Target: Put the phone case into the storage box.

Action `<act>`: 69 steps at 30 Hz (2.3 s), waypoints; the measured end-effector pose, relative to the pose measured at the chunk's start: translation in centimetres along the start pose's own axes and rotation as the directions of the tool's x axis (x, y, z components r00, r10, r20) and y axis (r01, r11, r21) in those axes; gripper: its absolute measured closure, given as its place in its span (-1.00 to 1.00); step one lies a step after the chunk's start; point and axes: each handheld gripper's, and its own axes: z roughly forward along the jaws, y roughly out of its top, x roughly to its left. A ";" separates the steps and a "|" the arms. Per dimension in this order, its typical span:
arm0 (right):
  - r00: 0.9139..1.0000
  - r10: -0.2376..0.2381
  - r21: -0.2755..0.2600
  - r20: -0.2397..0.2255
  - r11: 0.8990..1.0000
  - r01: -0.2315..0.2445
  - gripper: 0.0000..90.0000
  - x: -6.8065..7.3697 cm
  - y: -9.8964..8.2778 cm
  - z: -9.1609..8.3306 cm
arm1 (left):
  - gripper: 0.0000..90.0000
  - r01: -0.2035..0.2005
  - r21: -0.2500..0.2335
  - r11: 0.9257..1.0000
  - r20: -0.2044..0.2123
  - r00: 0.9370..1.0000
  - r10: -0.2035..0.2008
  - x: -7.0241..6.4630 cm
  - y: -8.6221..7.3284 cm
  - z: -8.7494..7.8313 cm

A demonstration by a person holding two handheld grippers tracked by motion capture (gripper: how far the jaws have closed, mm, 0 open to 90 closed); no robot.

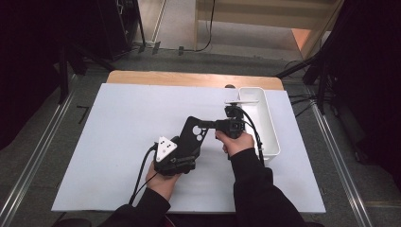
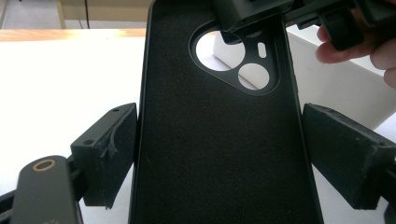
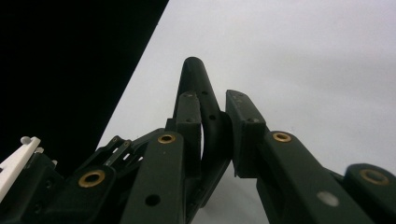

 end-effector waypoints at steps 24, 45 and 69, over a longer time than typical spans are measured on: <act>0.968 -0.208 -0.071 0.140 0.973 0.220 0.66 2.4 0.3 -2.2 | -1.00 0.070 0.210 0.975 0.157 0.982 -0.104 1.8 3.0 0.0; 0.915 -0.378 -0.090 0.143 0.916 0.392 0.66 2.6 -0.1 -3.8 | -0.71 0.017 0.342 0.940 0.242 0.965 -0.105 4.0 4.8 -0.4; 0.839 -0.544 -0.012 0.000 0.839 0.544 0.66 2.6 0.1 -5.1 | -0.49 -0.071 0.419 0.905 0.389 0.915 -0.108 6.0 7.3 -1.5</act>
